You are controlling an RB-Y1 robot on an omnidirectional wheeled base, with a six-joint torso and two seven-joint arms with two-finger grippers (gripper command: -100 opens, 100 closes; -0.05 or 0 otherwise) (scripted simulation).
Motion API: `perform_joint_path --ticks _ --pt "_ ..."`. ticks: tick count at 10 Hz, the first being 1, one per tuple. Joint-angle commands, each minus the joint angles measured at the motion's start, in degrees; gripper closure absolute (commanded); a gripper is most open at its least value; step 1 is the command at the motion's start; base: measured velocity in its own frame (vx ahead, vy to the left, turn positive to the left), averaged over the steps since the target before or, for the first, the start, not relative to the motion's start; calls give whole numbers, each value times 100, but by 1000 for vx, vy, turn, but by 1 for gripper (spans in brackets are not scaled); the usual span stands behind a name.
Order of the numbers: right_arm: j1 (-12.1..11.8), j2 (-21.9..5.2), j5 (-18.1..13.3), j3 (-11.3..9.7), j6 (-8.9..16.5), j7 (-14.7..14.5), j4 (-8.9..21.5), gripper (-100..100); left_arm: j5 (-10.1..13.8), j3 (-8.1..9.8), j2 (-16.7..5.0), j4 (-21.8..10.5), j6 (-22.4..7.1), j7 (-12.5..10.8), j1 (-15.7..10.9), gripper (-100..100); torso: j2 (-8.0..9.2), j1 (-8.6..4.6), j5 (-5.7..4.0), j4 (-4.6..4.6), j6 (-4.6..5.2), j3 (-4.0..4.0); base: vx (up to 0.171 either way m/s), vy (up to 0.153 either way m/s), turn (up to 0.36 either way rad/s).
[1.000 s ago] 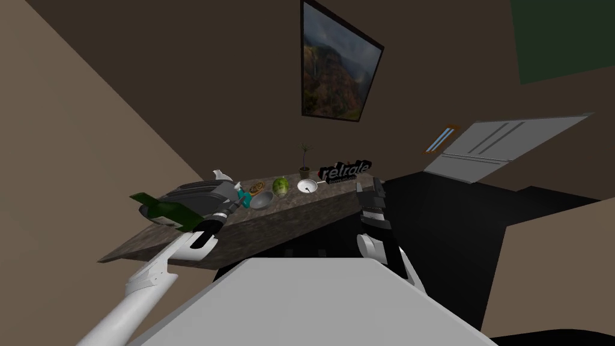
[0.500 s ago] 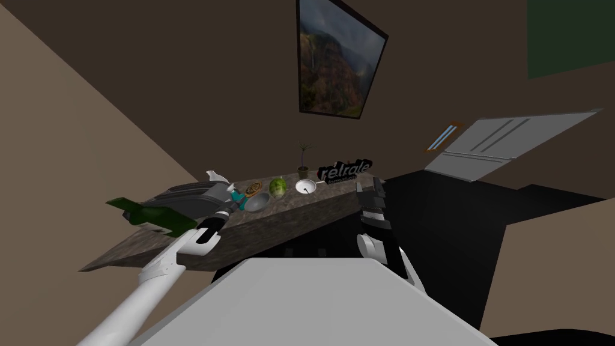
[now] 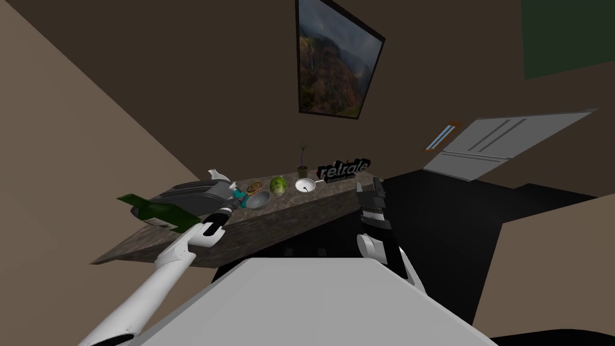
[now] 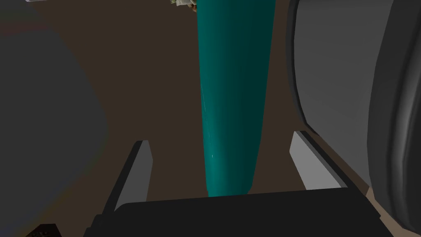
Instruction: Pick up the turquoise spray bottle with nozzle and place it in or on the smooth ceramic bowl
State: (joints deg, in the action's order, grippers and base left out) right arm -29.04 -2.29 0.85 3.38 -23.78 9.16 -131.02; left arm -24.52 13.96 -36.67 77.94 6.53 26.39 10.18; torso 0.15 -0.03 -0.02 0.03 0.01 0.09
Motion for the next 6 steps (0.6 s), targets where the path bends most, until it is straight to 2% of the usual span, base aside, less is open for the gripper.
perform_joint_path --ticks 1,3,4,5,6 --pt "0 0 0 0 0 0 0 0 -2 -20 -31 -286 74 31 -286 -100 0 0 0 0 0 0 -51 -11 -9" --pt "0 0 0 0 0 0 0 0 -2 -20 -31 -482 74 31 -296 -100 -4 1 1 -1 -2 -2 -16 -4 0" --pt "-1 0 0 0 0 0 0 0 -17 -58 -72 -701 218 100 -562 -100 -10 3 1 -2 -3 -5 -42 -7 -4" --pt "0 0 0 0 0 0 0 0 -17 -58 -72 -844 218 100 -717 -100 -4 1 0 -1 0 -2 -54 -13 -10" --pt "0 0 0 0 0 0 0 0 -17 -58 -72 -1021 218 100 -717 -100 0 -1 0 0 -1 0 -30 -11 -3"
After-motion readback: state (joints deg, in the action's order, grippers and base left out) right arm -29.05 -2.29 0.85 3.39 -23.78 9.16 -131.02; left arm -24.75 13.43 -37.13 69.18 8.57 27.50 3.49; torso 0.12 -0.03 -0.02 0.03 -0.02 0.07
